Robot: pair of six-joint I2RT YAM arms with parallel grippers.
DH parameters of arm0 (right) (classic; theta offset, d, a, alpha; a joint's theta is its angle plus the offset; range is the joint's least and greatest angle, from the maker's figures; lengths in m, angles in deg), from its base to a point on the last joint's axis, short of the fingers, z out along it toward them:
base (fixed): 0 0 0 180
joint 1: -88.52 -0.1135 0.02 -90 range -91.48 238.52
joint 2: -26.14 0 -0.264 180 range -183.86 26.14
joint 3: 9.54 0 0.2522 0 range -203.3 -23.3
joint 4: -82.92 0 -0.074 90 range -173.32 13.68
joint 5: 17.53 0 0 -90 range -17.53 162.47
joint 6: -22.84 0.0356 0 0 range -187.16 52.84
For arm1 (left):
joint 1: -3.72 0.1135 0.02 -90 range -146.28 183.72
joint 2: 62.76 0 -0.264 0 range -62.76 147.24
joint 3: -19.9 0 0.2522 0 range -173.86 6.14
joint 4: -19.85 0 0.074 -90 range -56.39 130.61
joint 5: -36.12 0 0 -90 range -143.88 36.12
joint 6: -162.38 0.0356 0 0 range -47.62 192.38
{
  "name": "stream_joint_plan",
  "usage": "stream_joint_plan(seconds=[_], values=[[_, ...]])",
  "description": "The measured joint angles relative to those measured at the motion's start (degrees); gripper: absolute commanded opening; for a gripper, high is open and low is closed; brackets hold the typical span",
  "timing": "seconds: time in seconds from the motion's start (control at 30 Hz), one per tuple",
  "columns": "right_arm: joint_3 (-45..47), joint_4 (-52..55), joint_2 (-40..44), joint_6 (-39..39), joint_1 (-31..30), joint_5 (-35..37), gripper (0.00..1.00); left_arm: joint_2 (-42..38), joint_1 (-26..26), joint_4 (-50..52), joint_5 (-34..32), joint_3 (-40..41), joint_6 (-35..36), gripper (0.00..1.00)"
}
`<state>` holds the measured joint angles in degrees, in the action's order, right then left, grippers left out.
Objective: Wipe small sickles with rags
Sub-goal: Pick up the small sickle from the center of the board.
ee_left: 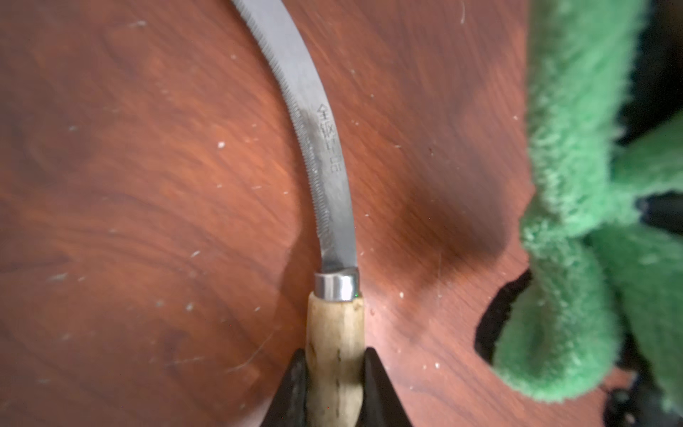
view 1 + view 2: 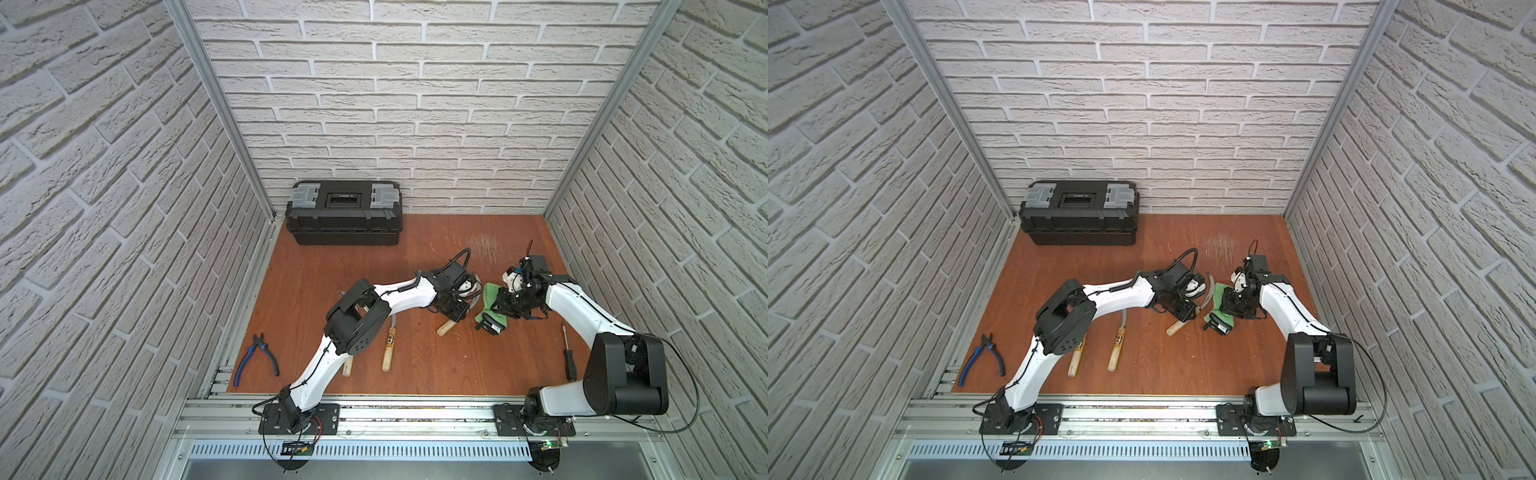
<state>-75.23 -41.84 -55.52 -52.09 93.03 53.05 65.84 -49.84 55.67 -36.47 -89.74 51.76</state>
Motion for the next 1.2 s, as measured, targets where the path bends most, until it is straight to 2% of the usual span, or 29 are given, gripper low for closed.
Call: stream_joint_plan(seconds=[0.23,0.43,0.57,1.03,1.2], values=[[0.0,-2.7,0.1,1.1,0.0,-4.7,0.03,-5.1,4.5,-13.0,8.5,11.2,-7.7,0.0],[-0.3,-5.0,0.3,2.5,0.0,-10.8,0.03,-7.9,7.2,-32.9,16.0,20.0,-20.5,0.0],[-2.3,-6.6,-0.1,3.3,0.0,-15.0,0.03,-7.9,8.4,-45.8,19.4,22.3,-29.1,0.0],[-7.7,-8.5,-1.7,3.6,0.7,-22.3,0.02,-7.8,12.4,-76.5,22.9,26.0,-49.9,0.0],[-10.6,-9.4,-3.7,3.1,1.3,-25.9,0.03,-7.8,13.8,-82.5,23.2,27.7,-54.2,0.0]])
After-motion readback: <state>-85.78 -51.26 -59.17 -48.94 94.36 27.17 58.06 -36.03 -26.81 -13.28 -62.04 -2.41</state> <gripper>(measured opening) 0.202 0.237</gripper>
